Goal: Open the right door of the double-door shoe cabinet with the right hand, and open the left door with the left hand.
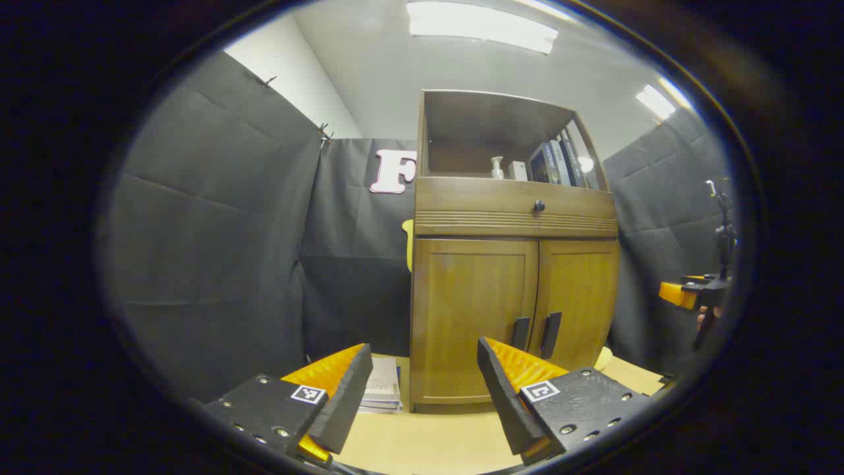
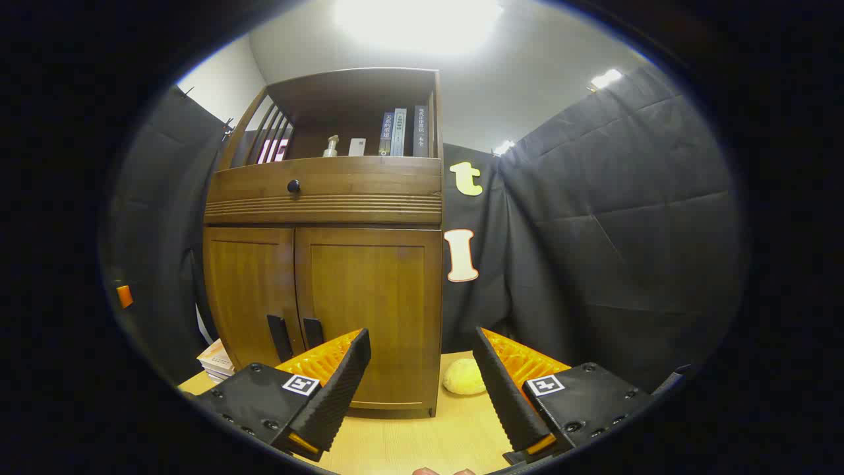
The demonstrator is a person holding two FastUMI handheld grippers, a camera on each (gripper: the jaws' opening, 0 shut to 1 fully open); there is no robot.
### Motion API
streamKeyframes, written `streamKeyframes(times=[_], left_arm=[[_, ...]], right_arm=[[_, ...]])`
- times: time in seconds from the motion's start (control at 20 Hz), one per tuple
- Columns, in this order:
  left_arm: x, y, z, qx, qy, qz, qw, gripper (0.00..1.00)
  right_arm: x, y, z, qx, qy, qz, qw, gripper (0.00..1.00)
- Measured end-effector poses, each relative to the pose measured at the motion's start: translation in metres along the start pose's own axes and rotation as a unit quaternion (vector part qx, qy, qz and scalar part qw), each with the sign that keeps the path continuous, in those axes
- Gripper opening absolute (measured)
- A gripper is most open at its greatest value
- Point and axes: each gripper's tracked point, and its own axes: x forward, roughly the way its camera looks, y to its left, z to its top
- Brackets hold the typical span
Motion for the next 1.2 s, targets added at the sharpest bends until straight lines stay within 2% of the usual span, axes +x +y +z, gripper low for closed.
streamKeyframes(times=[0.5, 0.55, 0.6, 1.2], left_arm=[[0.006, -0.001, -0.003, -0.022, 0.019, -0.016, 0.999, 0.92], [0.006, -0.001, -0.005, -0.022, 0.022, -0.016, 0.999, 0.94], [0.006, -0.001, -0.005, -0.022, 0.024, -0.015, 0.999, 0.91], [0.008, 0.001, -0.007, -0.037, 0.05, 0.005, 0.998, 0.93]], right_arm=[[0.004, 0.016, 0.0, -0.003, 0.018, 0.022, 1.0, 0.98], [0.006, 0.019, 0.001, -0.004, 0.018, 0.024, 1.0, 0.98], [0.009, 0.022, 0.002, -0.002, 0.018, 0.026, 1.0, 0.98], [0.068, 0.072, 0.0, 0.032, 0.042, 0.049, 0.997, 0.98]])
